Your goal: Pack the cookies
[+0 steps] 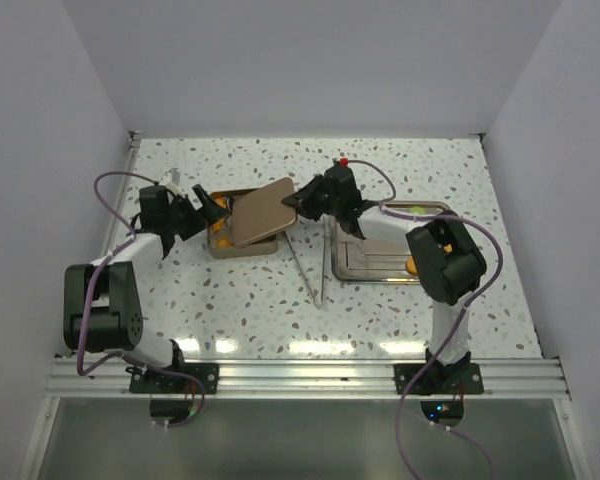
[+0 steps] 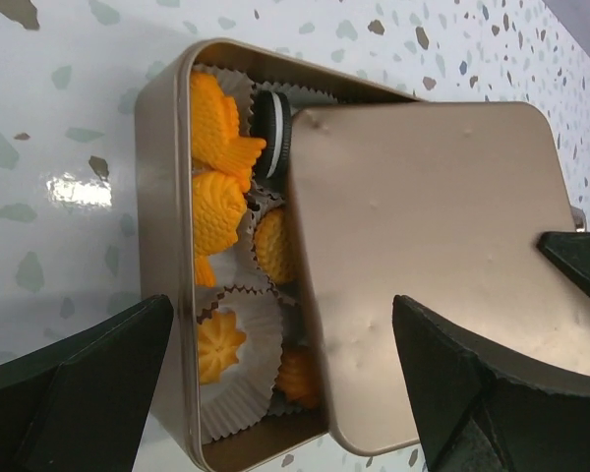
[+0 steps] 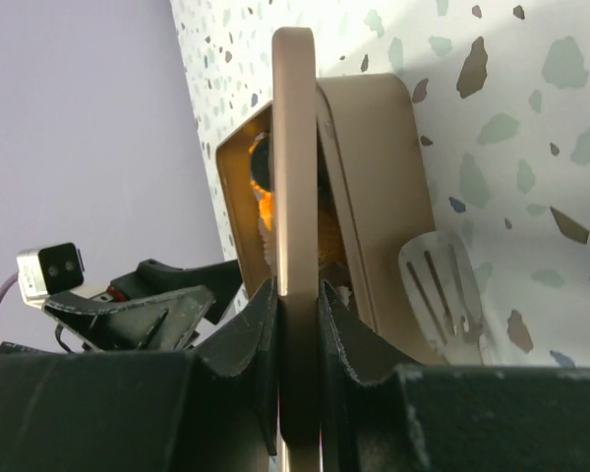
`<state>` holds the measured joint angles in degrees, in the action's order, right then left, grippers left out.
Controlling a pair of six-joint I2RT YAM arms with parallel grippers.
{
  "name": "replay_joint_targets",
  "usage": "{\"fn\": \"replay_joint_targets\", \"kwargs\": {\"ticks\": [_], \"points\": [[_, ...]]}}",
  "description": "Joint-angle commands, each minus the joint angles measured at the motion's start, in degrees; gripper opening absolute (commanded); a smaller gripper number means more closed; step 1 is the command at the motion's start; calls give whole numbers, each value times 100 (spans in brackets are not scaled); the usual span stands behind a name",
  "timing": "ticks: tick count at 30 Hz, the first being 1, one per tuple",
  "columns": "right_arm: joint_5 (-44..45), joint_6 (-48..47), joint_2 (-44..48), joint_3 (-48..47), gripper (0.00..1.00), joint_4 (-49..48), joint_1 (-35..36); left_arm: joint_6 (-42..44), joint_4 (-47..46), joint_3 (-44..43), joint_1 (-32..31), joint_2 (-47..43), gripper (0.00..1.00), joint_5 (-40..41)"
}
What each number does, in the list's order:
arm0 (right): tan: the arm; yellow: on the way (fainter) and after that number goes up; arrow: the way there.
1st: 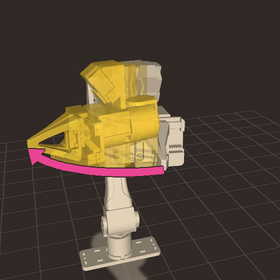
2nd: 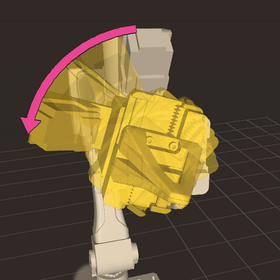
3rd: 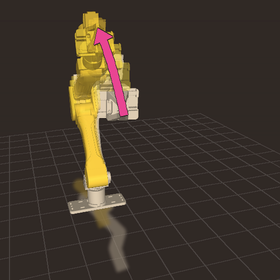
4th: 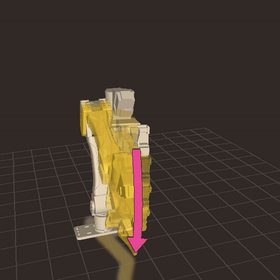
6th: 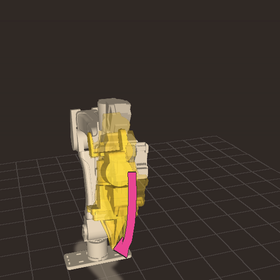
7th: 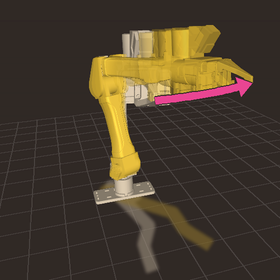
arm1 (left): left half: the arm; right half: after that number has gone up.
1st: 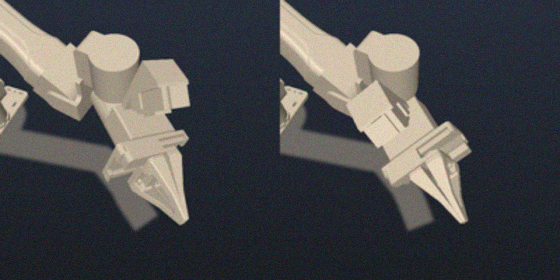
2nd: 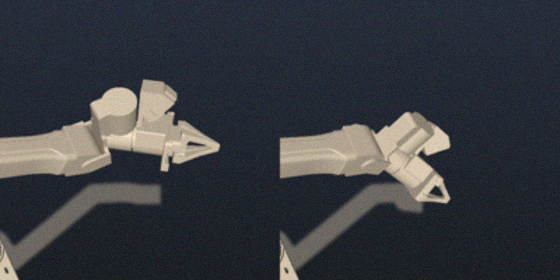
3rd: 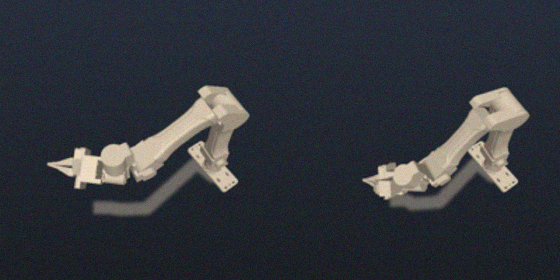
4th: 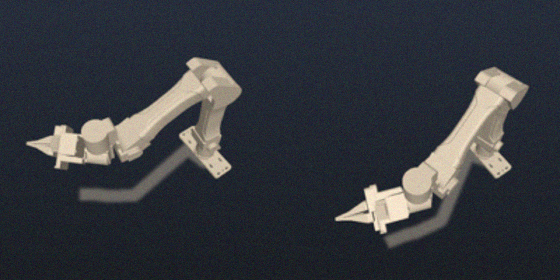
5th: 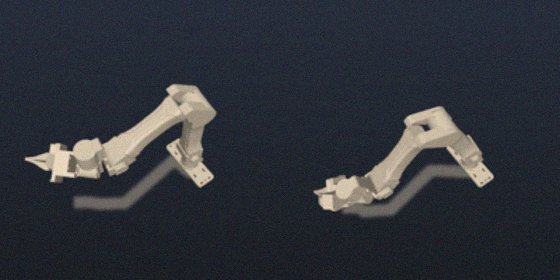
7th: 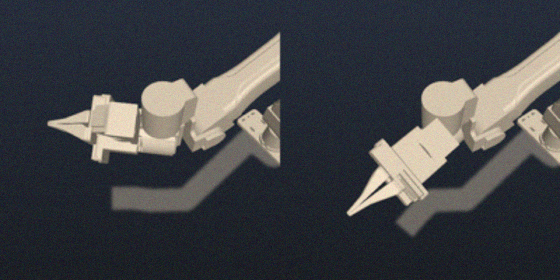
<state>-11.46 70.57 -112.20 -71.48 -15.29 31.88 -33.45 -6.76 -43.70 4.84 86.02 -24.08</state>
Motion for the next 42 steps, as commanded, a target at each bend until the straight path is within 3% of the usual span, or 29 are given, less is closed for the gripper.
{"fn": "replay_joint_targets", "kwargs": {"ticks": [1,10,13,17,26,36,42], "points": [[127,71,-346,126,0,-422,3,-21,-660,46,61,108,99,-466],[74,265,-750,249,15,-352,3,-21,-809,73,113,257,98,-739],[57,195,-829,240,36,-107,3,-21,-826,37,114,319,98,-765],[39,133,-856,398,49,44,3,-21,-879,81,122,328,98,-800],[4,142,-935,381,49,166,3,32,-923,204,122,275,98,-827],[-66,-745,-1313,-1103,42,1511,196,137,-870,-77,113,451,98,-853],[-102,-948,-1357,-1315,41,1986,231,146,-897,-42,114,451,98,-844]]}}
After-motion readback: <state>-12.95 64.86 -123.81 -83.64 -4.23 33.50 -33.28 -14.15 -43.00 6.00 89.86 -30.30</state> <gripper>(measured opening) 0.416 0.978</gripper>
